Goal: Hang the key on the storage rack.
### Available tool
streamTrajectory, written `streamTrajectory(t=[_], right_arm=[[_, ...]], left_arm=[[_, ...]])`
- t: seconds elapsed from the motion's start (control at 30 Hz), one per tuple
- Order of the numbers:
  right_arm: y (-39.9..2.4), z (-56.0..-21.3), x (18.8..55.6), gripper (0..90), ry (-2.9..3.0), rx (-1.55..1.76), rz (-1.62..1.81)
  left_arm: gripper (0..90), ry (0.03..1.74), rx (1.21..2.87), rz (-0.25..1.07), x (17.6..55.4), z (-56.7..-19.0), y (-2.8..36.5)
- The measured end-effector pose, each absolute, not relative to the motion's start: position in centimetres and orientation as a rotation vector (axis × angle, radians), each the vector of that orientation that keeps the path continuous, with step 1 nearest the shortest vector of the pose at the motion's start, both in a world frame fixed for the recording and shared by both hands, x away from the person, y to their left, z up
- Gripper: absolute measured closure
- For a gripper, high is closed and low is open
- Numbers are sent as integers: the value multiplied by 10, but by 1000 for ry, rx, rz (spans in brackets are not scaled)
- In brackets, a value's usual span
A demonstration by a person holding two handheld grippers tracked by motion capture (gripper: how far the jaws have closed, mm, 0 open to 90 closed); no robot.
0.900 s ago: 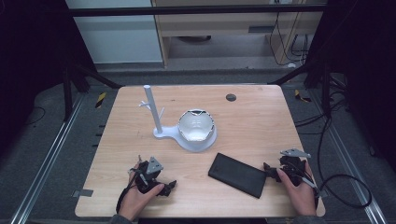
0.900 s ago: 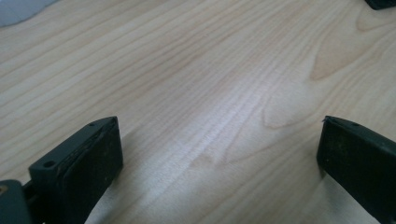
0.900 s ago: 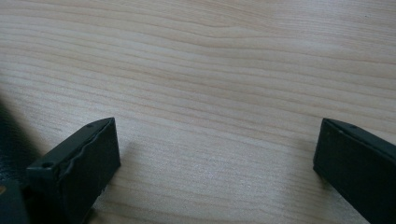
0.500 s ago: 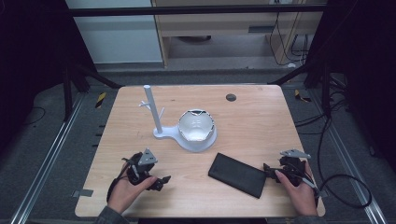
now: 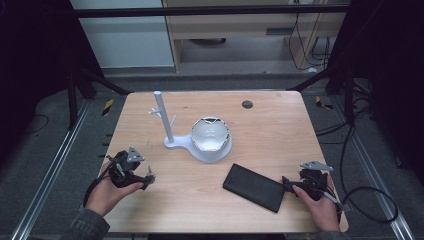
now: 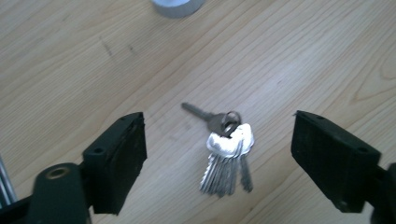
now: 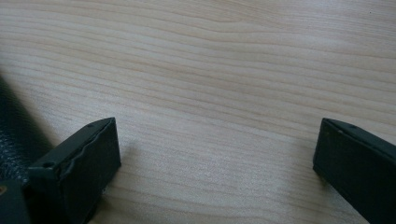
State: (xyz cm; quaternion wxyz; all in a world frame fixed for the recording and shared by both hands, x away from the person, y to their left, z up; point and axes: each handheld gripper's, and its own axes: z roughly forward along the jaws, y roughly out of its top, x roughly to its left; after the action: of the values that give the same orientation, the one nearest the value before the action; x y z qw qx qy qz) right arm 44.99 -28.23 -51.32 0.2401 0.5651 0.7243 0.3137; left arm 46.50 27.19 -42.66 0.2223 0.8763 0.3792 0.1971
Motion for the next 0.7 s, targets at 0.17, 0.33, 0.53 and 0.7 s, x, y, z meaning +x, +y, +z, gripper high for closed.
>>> streamTrajectory(t=[0.17,0.33,0.53,0.7], right_arm=[[-282,-513,450,9,1982,1546,858],[-282,-513,450,9,1981,1547,858],[-282,-513,450,10,1981,1547,858],[-282,-513,450,9,1981,1547,858]], left_arm=[[277,1100,2486,488,469,-432,283],[419,1101,2552,394,476,-438,281],[428,1070,2658,340,485,-452,273],[428,1069,2669,292,488,-456,269]])
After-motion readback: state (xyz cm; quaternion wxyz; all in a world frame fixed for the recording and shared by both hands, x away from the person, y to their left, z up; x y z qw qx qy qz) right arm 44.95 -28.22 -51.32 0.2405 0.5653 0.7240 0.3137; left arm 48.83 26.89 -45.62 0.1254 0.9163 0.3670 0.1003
